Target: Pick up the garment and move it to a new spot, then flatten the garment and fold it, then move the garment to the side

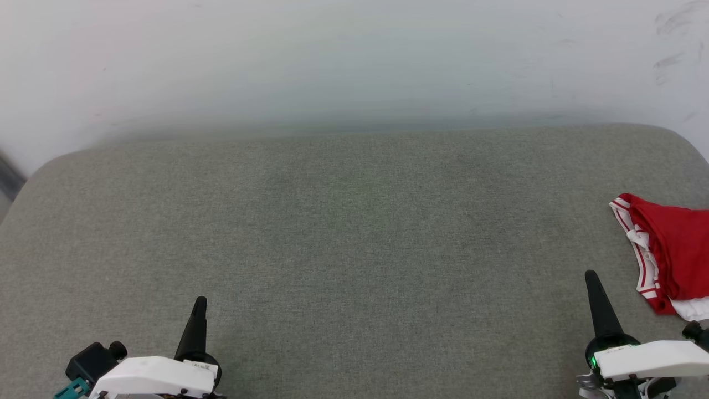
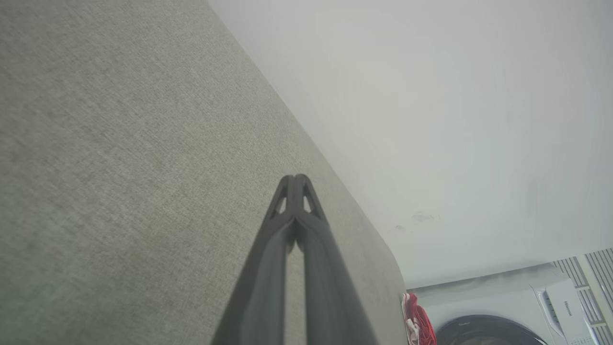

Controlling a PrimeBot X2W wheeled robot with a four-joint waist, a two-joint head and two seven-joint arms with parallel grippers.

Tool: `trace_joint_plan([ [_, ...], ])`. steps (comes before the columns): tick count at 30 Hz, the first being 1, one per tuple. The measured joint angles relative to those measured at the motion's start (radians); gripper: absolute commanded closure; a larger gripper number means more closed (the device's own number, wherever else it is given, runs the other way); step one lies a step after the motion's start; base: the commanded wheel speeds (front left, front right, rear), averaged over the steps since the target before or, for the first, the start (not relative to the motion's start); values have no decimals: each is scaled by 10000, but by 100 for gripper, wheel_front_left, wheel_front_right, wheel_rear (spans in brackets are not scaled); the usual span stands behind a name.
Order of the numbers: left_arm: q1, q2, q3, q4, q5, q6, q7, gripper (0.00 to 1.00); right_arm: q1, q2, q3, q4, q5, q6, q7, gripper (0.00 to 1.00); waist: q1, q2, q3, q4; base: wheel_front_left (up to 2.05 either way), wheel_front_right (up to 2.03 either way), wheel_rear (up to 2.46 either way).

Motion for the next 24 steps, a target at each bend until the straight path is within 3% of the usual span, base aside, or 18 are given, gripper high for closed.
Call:
trace_joint_plan([
  [24, -463, 6, 247, 341, -2452, -247, 608, 100, -418, -4, -188, 291, 2380, 0, 619, 100, -1, 0, 4, 9, 0, 0, 0],
])
